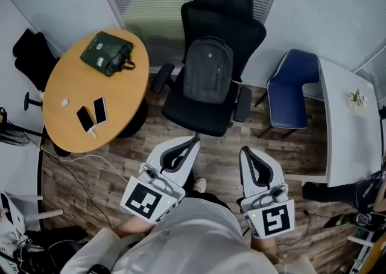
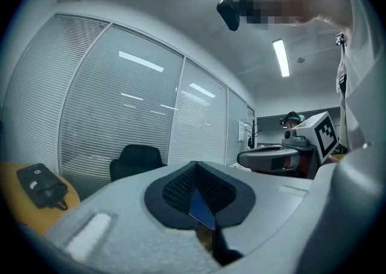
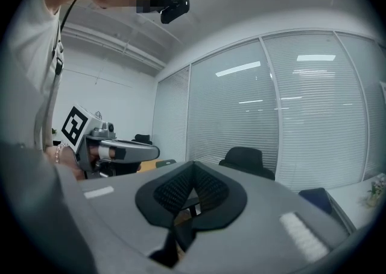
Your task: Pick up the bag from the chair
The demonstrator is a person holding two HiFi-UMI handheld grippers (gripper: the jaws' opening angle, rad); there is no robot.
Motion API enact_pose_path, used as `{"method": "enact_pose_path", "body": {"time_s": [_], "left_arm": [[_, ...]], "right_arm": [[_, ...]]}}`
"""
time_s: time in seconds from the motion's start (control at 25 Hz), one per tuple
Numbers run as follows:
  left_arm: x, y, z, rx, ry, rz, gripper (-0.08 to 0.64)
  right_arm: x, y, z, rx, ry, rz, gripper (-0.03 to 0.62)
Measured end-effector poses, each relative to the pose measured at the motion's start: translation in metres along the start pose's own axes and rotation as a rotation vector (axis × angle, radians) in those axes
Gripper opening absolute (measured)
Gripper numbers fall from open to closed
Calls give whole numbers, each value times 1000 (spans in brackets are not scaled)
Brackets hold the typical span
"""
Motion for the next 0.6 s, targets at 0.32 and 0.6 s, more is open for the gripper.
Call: {"method": "enact_pose_path", "body": {"time_s": [0.32,0.6], "left_arm": [[-17,26,0,-3,-14,8,5],[-40,66,-5,-5,-24,12,5]], "right_arm": [[-31,-8,1,14,-3,2,3],[-72,-23,-4,20,-6,18,3]]}}
Point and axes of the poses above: the fingertips, and each gripper's own axes: x backward along the fingers, y to its left, z out of its underside, the point moved 3 cm from there along x, backward along the fingers, and after that the axes turned 2 degrees about -x, right-handed, at the moved point
